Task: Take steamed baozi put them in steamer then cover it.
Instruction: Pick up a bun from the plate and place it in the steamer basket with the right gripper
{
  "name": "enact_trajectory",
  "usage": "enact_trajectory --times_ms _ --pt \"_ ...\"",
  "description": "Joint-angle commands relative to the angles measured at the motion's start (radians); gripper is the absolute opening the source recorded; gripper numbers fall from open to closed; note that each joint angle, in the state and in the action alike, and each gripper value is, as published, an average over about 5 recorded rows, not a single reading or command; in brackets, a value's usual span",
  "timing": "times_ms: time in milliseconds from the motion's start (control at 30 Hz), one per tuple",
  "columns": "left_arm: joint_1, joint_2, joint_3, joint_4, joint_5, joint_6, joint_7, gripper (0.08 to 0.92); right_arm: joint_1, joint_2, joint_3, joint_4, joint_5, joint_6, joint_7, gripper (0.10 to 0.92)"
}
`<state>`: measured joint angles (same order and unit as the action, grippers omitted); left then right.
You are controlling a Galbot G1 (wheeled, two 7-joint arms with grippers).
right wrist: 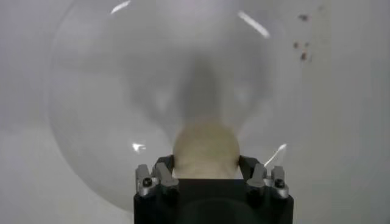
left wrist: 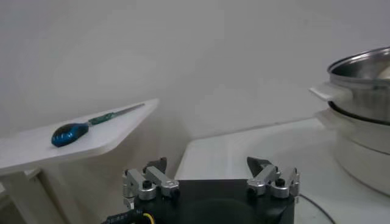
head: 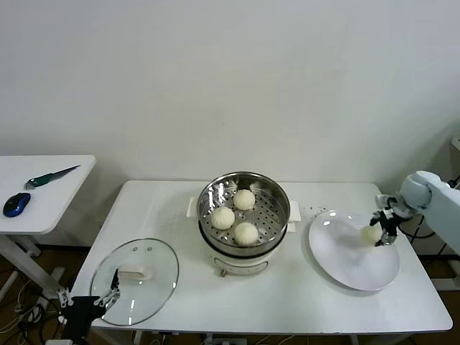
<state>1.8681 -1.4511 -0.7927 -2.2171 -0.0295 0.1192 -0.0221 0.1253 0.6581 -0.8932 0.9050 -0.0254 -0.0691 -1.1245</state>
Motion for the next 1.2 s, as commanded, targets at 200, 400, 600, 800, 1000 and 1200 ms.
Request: enact_trajectory --times_ms 200,400,600,800,1000,1200 --pt "-0.011 0.024 0.026 0.016 -0.022 -0.009 -0.006 0.823 0.695 0.189 -0.619 0.100 0.613 -0.113 0.020 0.696" --pt "-0.023 0.033 0.043 0.031 -0.031 -0.014 -0.002 0.823 0.803 0.316 -0.732 0.165 0.805 -0.160 0.050 0.696" --pt "-0.053 0.024 0.067 0.035 -0.031 -0.009 0.002 0.823 0.809 0.420 -0.779 0.236 0.904 -0.202 0.097 0.696" --pt "-0.077 0.020 0.074 0.037 -0.029 -0.008 0.003 0.823 0.771 0.475 -0.843 0.313 0.925 -0.241 0.152 0.696" --pt "-0.075 0.032 0.072 0.050 -0.039 -0.016 0.000 0.823 0.709 0.520 -0.890 0.323 0.908 -0.262 0.197 0.696" --pt "-0.081 0.034 0.067 0.049 -0.041 -0.014 0.000 0.823 0.652 0.561 -0.918 0.282 0.880 -0.264 0.208 0.696"
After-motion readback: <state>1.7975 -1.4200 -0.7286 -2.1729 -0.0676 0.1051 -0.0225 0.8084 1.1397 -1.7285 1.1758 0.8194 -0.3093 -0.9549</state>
